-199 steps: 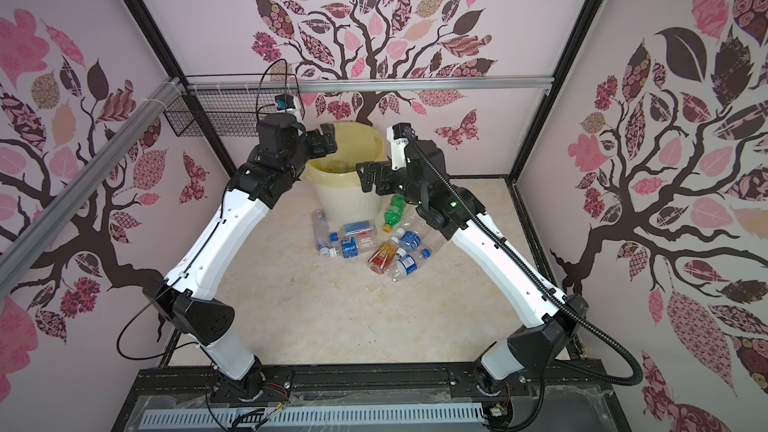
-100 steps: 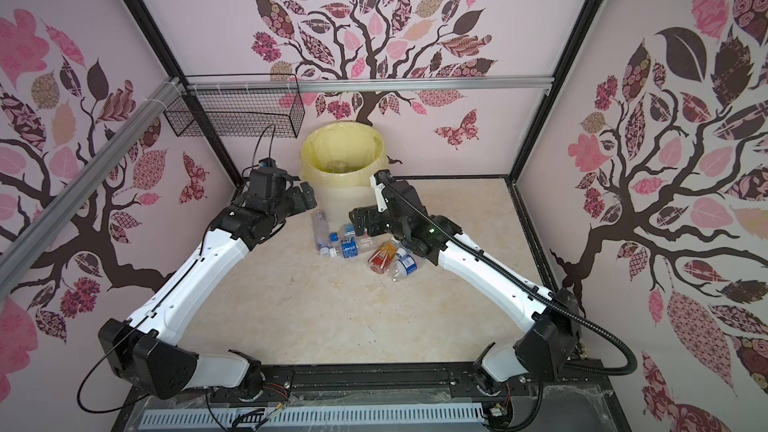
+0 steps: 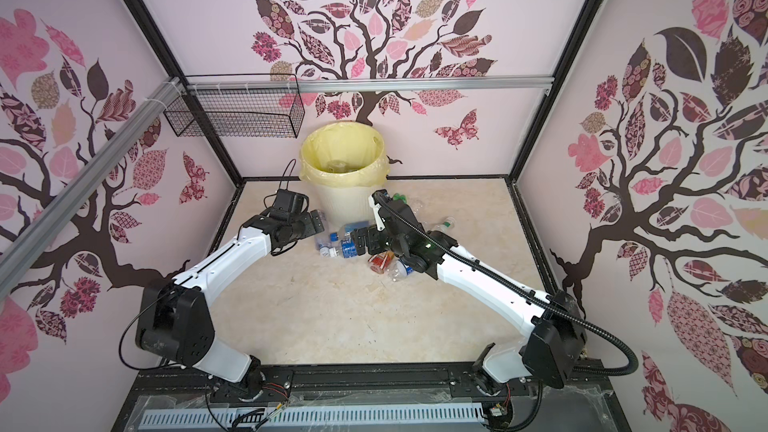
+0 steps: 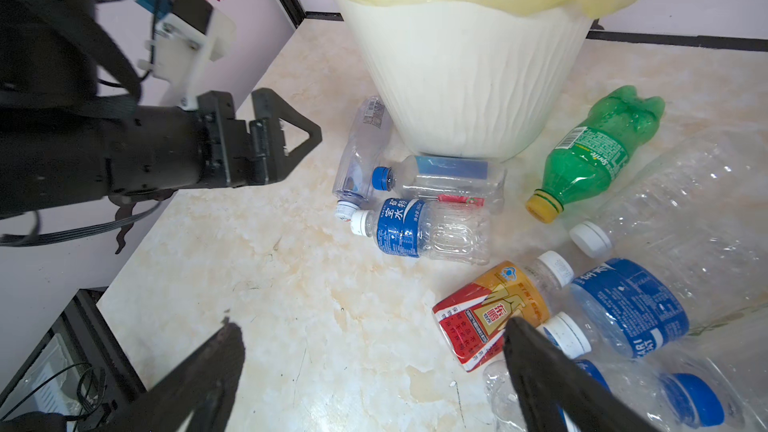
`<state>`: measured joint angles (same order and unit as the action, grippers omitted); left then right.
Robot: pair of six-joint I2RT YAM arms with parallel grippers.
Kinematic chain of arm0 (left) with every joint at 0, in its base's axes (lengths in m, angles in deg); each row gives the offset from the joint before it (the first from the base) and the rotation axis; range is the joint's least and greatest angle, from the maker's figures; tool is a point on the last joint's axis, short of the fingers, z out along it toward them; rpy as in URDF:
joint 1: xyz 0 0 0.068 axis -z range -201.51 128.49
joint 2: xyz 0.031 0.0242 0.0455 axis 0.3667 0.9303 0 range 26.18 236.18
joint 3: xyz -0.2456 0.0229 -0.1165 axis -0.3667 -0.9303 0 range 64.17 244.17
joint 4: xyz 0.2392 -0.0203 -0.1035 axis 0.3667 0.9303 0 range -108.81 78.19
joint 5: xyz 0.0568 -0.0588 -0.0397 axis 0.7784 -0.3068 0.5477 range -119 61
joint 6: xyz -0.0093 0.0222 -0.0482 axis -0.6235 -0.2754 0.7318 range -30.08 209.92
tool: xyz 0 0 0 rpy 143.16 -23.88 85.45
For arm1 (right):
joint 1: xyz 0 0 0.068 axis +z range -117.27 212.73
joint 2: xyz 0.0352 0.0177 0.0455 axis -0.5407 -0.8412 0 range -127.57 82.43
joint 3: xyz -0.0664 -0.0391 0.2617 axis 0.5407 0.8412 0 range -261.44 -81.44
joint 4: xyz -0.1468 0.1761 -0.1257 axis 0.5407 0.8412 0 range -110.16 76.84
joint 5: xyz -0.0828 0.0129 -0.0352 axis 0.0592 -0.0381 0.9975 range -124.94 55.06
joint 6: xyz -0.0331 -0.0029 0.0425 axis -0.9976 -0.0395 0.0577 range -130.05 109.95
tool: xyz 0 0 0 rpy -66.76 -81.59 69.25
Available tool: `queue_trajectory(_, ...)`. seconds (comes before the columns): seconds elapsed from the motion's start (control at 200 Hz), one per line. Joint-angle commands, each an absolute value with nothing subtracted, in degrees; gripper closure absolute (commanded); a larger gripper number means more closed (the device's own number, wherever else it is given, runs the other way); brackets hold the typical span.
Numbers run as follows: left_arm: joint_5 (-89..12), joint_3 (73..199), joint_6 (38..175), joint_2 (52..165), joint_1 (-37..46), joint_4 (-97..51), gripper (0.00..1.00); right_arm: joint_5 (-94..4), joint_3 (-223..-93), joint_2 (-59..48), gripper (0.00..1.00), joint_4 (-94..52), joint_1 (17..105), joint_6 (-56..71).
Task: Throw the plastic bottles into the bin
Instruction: 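Lower both grippers to the bottle pile, left toward the crumpled clear bottle, then close the left gripper around the crumpled clear bottle beside the bin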
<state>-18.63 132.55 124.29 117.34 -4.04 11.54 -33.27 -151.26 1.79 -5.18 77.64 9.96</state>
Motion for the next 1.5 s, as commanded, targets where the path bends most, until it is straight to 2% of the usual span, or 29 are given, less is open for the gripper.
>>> queue_trajectory(0.0,-21.4,131.1,126.3,121.2,-5.7,7.0,0.06,-33.7,-150.3,4.6,0.00,-6.8,77.9,11.4)
queue_trajectory(0.32,-28.4,130.0,127.3,128.8,-6.4,-0.7,0.16,-32.8,-148.5,6.1,0.00,-6.4,77.9,11.7)
queue_trajectory(0.545,-29.0,130.1,127.6,132.1,-6.4,-2.2,0.23,-32.2,-149.3,6.3,0.00,-6.6,78.0,10.2)
queue_trajectory(0.79,-26.6,128.3,130.1,132.9,-6.2,-2.0,0.40,-33.8,-150.1,6.1,0.01,-6.2,78.0,9.5)
queue_trajectory(0.945,-26.5,128.1,130.3,130.5,-5.8,-0.2,0.49,-34.0,-150.9,5.9,0.00,-5.4,77.9,11.6)
queue_trajectory(1.11,-27.7,127.7,130.3,127.3,-5.6,2.6,0.53,-35.0,-153.6,3.7,0.00,-3.5,77.9,15.6)
queue_trajectory(1.305,-30.7,126.4,130.1,119.2,-5.4,8.4,0.56,-33.8,-161.8,-0.2,0.00,5.6,77.9,16.2)
queue_trajectory(1.495,-33.3,124.1,125.6,112.6,-5.4,8.8,0.56,-35.0,-162.4,-0.5,0.00,5.6,77.9,17.6)
